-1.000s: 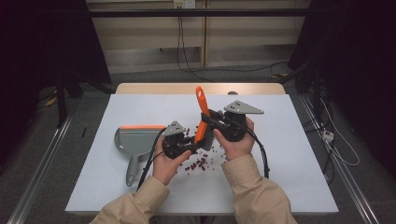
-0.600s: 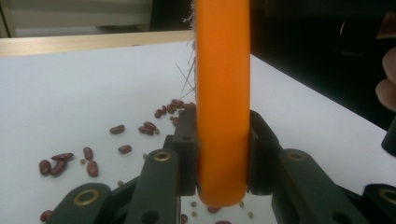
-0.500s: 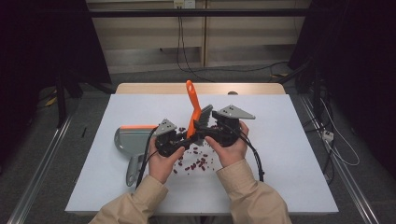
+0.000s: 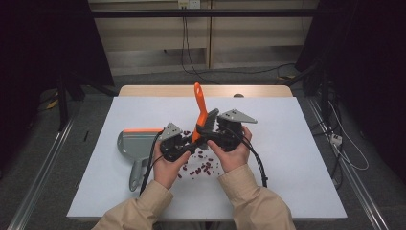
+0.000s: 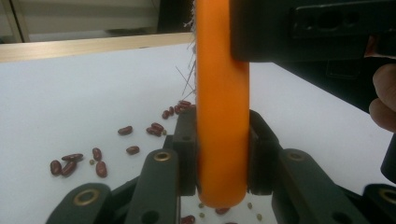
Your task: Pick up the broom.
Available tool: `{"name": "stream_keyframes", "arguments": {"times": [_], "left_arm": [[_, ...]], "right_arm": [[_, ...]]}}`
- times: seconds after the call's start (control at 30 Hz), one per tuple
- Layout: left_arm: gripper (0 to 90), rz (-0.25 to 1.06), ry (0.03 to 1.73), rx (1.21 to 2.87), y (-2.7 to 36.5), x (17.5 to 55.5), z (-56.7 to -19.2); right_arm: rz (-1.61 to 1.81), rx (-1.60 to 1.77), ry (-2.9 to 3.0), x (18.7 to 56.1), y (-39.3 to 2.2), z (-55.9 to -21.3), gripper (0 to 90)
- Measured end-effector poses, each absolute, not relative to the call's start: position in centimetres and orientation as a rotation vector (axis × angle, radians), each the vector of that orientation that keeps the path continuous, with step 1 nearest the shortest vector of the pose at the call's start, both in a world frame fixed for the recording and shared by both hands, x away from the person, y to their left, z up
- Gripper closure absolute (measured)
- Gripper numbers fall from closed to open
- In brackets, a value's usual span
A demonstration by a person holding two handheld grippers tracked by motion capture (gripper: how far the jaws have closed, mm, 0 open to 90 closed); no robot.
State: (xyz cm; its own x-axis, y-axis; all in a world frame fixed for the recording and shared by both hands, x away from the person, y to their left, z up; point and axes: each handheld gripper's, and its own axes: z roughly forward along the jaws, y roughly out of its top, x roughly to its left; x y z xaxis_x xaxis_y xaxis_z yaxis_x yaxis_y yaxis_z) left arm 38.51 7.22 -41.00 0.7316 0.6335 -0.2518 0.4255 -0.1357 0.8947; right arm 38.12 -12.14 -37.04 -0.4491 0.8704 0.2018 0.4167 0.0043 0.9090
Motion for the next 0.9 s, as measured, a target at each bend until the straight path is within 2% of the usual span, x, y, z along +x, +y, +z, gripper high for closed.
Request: {"name": "stream_keyframes", "arguments": {"times": [0.33,0.37,0.4,0.43,0.53,0.57,0.7,0.77,0.8,0.83,0.9], "left_arm": [[69.5,0.288,0.809,1.759,6.6,37.8,-40.8],[69.1,0.332,0.781,1.757,6.5,37.4,-40.4],[68.9,0.355,0.77,1.758,6.4,37.3,-40.3],[68.6,0.363,0.767,1.758,6.3,37.1,-40.1],[67.7,0.367,0.761,1.756,6.3,37.0,-40.0],[66.2,0.397,0.746,1.771,6.1,37.0,-40.0],[58.0,0.432,0.742,1.782,5.8,37.1,-40.2],[50.5,0.434,0.754,1.772,5.8,37.2,-40.3],[49.3,0.434,0.754,1.772,5.8,37.2,-40.3],[50.1,0.395,0.753,1.757,6.0,37.3,-40.1],[41.1,0.418,0.767,1.745,6.4,37.3,-39.9]], "right_arm": [[1.429,1.391,1.854,38.5,-10.3,-37.3,18.2],[1.425,1.424,1.856,38.8,-10.0,-37.2,19.8],[1.414,1.429,1.861,38.9,-9.9,-37.2,23.3],[1.414,1.447,1.851,39.0,-9.9,-37.2,30.6],[1.441,1.491,1.83,39.2,-10.3,-37.1,35.8],[1.49,1.539,1.838,39.4,-10.6,-37.1,43.5],[1.525,1.592,1.844,39.3,-10.9,-36.9,57.7],[1.589,1.6,1.839,39.3,-11.4,-36.7,65.9],[1.589,1.6,1.839,39.3,-11.4,-36.7,65.9],[1.597,1.561,1.843,39.3,-11.7,-36.3,70.2],[1.562,1.52,1.848,39.3,-12.1,-36.1,70.2]]}}
